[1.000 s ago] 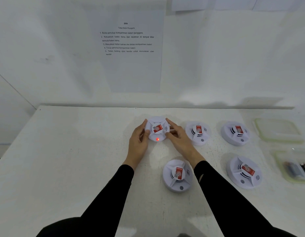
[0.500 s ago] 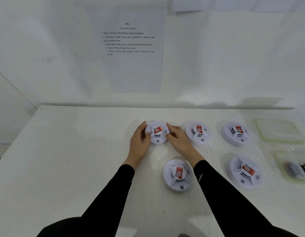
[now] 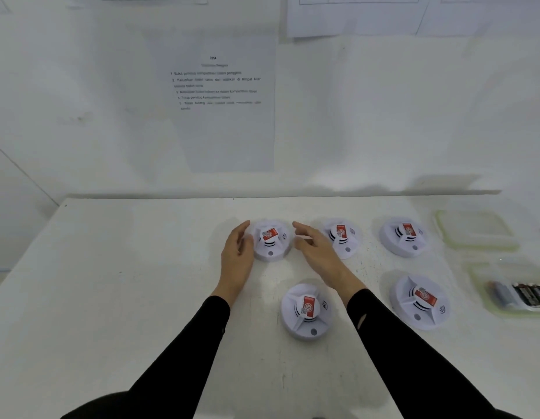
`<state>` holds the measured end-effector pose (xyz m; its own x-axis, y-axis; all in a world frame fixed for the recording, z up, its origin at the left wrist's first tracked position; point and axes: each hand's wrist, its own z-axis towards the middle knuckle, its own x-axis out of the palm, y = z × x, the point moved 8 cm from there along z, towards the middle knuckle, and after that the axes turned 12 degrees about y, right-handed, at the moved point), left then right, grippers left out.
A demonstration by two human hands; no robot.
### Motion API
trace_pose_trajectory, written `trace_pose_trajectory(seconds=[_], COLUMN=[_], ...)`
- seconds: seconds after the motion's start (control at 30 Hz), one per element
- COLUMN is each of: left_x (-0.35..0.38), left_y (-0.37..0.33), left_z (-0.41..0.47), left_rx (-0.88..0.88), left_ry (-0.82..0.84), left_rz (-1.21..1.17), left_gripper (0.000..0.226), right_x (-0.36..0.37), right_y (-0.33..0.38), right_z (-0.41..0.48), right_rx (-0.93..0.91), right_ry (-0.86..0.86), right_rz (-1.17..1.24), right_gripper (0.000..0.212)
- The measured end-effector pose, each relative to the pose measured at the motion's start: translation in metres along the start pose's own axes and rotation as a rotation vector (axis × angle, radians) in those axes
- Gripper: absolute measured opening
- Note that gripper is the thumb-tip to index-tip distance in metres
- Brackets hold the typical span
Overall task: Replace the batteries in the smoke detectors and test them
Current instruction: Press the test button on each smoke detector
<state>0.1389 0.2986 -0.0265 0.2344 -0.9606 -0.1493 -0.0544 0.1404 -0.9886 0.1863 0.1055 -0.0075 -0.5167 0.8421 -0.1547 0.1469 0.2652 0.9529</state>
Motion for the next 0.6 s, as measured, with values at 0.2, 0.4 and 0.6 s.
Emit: trace_pose_trajectory(seconds=[0.2, 0.4, 0.6], left_x=[0.036, 0.127, 0.155], left_y=[-0.07, -0.058, -0.035], left_z=[-0.018, -0.001, 0.01], left_rx=[0.236, -0.068, -0.292], left_ry=[-0.014, 0.385, 0.427], left_rz=[0.037, 0.282, 0.458], left_gripper=[0.03, 0.042, 0.05], right_x=[-0.098, -0.127, -0.118], right_y=[0.007, -0.024, -0.03], right_z=[-0.045, -0.042, -0.033], right_rx=[-0.14, 0.141, 0.131], right_ry=[-0.509, -0.254, 0.035], right_rz=[-0.049, -0.164, -0.167], right_gripper=[0.032, 0.051, 0.047])
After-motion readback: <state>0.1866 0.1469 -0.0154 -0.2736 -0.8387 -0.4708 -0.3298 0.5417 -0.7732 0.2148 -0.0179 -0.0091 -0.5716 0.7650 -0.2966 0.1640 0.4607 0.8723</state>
